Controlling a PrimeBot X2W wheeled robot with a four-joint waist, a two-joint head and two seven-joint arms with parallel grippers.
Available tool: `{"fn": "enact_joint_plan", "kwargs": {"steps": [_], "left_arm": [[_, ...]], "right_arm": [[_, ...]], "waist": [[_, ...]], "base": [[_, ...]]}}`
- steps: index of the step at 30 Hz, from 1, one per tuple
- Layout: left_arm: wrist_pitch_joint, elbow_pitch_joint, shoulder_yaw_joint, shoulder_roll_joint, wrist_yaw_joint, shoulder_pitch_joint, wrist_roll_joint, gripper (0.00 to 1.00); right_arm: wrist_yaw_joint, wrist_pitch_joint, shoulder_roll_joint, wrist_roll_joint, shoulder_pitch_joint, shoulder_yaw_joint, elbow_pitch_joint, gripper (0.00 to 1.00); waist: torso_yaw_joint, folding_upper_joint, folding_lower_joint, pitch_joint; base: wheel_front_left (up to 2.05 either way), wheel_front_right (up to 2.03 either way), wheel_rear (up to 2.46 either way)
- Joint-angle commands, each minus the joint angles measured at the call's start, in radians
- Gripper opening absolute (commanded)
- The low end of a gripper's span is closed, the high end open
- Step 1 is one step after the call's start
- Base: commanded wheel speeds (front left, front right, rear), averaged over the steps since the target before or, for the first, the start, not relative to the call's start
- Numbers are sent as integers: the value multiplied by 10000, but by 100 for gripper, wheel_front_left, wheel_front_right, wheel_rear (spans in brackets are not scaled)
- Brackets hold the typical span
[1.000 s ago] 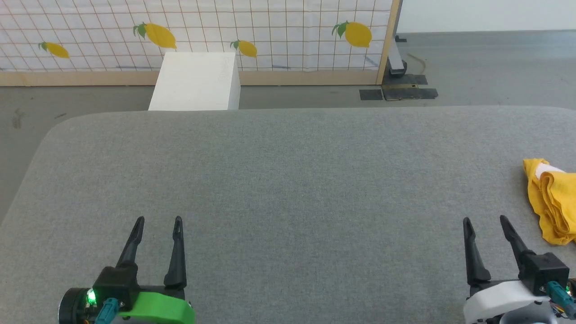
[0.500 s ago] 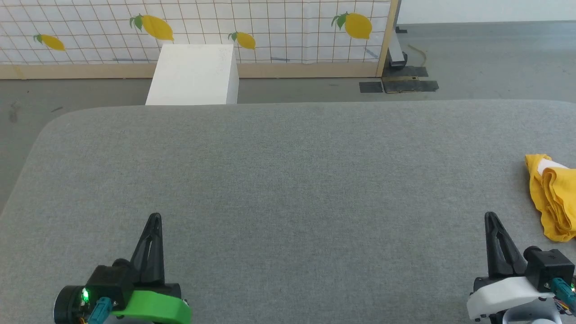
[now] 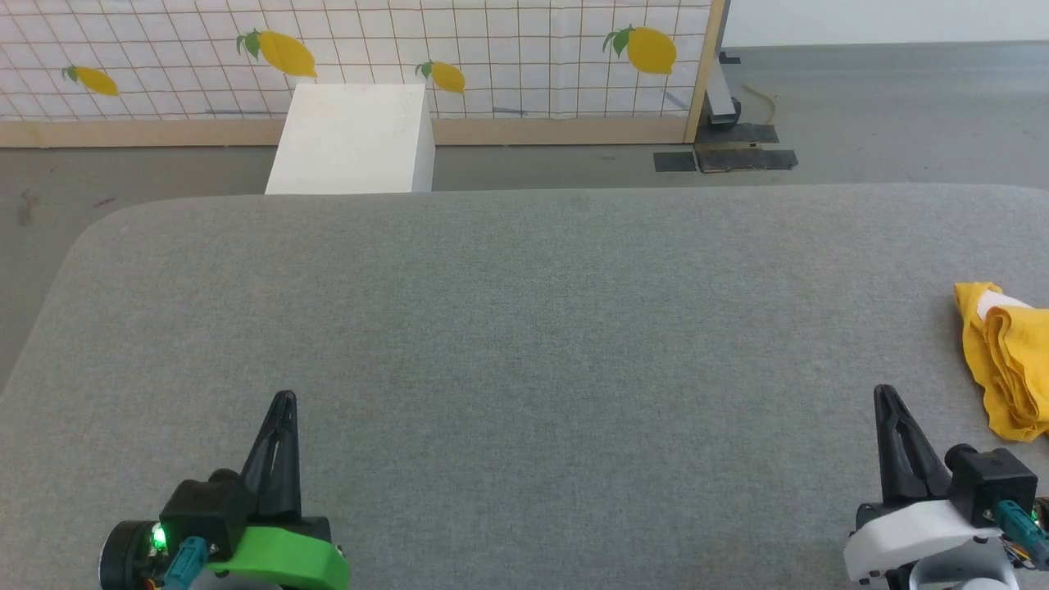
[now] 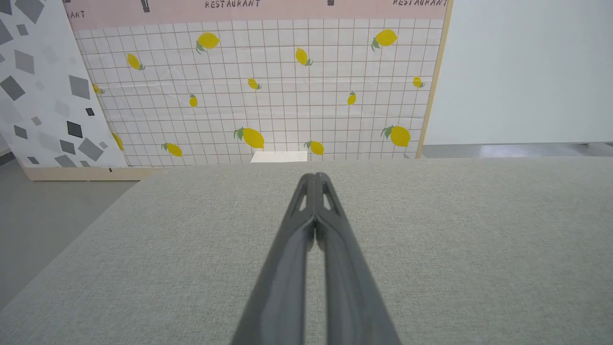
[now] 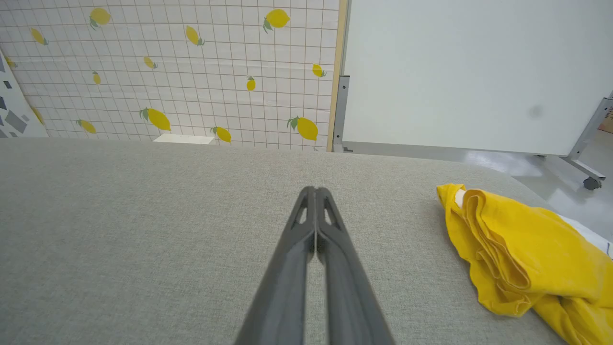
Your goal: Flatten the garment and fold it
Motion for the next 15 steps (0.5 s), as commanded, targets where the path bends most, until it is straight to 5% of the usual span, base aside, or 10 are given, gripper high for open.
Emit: {"fn": "enact_joint_plan", "kwargs": {"steps": [1, 15], "left_arm": [[66, 9, -13, -44, 84, -101, 68, 0], [349, 31, -30, -84, 170, -189, 172, 0]], "right_arm": [[-2, 55, -2, 21, -30, 59, -94, 0], [-5, 327, -2, 41, -55, 240, -282, 0]], "waist": [[-1, -1, 1, -5], [-10, -1, 1, -53]], "base": [[0, 0, 0], [0, 0, 0]]}}
